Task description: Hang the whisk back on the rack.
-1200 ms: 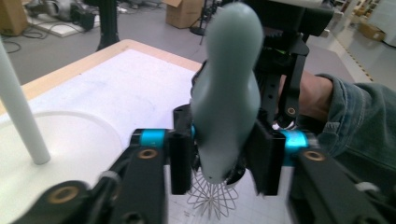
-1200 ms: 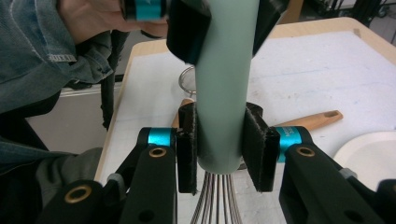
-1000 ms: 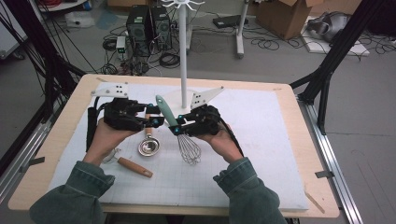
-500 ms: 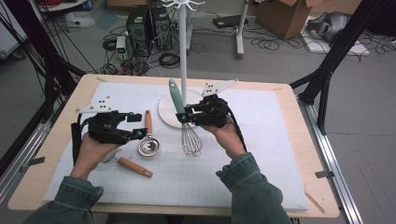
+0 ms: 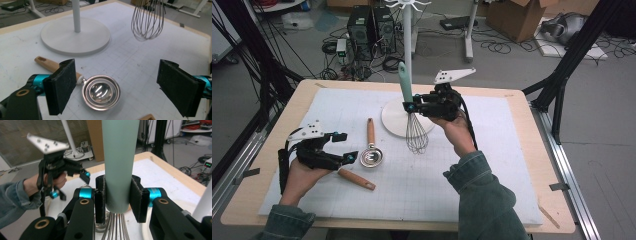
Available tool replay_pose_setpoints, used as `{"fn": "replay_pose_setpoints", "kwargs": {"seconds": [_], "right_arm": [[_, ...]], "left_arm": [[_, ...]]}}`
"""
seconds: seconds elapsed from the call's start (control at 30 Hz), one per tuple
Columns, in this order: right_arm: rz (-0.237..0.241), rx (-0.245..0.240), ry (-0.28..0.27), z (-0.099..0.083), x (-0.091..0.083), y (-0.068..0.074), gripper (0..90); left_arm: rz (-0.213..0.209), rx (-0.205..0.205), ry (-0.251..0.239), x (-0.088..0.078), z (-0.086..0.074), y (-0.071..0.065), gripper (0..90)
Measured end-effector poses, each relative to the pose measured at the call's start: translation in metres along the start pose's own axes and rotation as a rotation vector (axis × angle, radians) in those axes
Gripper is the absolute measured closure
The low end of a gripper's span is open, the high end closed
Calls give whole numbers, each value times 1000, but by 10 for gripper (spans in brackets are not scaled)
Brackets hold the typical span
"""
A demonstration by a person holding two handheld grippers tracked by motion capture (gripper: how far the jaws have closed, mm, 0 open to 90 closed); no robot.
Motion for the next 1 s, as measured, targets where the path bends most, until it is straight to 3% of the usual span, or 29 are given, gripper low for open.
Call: {"fn": "replay_pose_setpoints", "kwargs": {"seconds": [0.3,0.63,1.0], "right_arm": [[-5,-5,-28,26,0,-2,688],[1,6,-77,53,-5,-3,689],[-8,7,-80,74,-2,-4,688]], "left_arm": [[52,13,31,-2,-13,2,112],[68,10,53,-3,-21,6,94],[75,8,60,-4,-25,7,93]]}}
Point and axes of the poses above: each handheld gripper's, and its own axes: x roughly forward along the jaws, z roughly out of its top, y roughly to its left, the point moved 9 cm from there along x, roughly forward along the jaws, and after that the axes turned 15 degrees about x, right-handed, at the moved point
